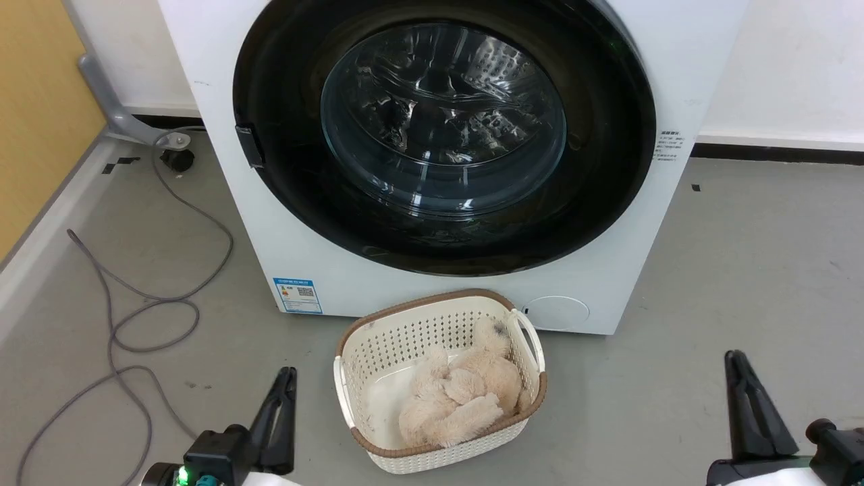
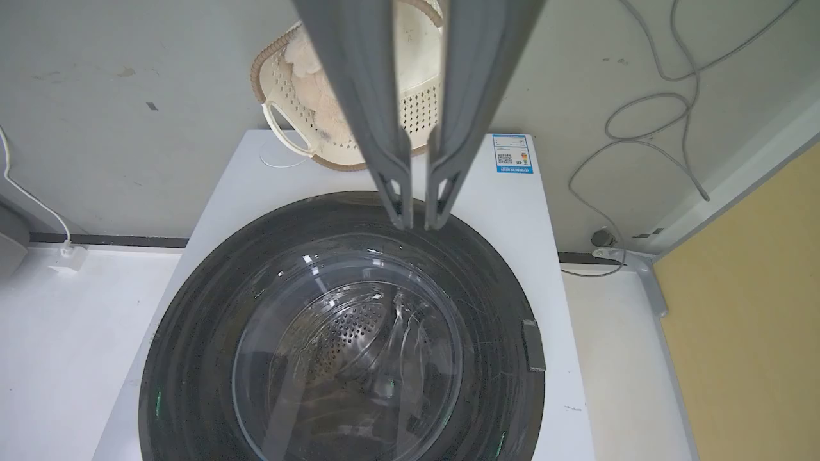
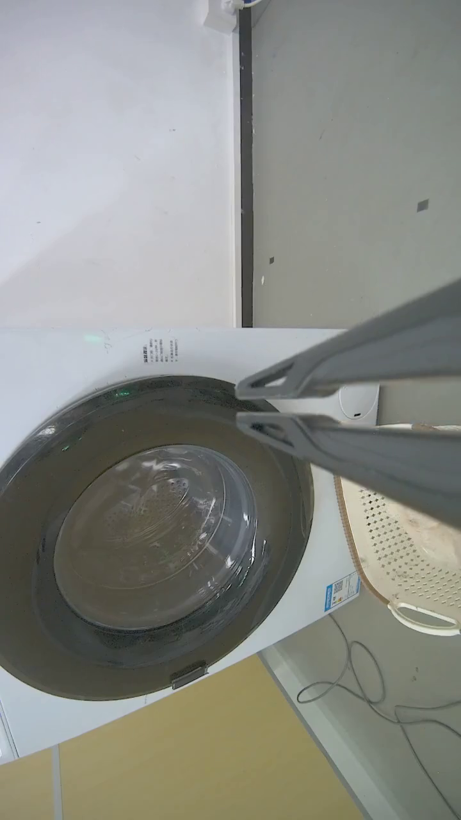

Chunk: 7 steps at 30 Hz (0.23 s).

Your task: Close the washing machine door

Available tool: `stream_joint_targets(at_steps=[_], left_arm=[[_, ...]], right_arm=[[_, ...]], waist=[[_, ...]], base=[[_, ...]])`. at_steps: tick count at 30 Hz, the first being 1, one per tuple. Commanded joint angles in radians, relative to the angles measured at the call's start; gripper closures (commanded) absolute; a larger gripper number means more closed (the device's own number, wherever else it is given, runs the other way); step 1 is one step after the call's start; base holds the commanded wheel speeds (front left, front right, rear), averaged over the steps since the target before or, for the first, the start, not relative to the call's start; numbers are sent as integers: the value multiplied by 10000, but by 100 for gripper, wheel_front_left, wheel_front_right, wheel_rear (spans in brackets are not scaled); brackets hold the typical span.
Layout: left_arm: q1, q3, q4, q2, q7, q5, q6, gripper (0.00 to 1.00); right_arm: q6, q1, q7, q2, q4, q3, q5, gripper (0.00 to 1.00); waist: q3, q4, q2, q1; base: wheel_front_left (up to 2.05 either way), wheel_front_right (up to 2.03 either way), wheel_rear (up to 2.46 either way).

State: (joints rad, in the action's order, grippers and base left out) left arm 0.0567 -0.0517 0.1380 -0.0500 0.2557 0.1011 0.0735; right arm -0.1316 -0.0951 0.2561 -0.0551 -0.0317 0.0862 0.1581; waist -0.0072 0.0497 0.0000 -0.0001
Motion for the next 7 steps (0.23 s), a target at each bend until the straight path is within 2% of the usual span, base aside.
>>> stream_joint_targets(at_steps=[1,7], left_arm=[[-7,4,-17,0,-31,-12,-9,100],[-34,29,-83,0,-153,-61,-44,100]], right_arm=[[0,11,-31,1,4,-12,-19,100],[1,57,-154,3,19,-54,-95,100]], waist=[[1,-6,0,1],[4,-30,0,1]], base=[[0,0,0],[0,0,0]])
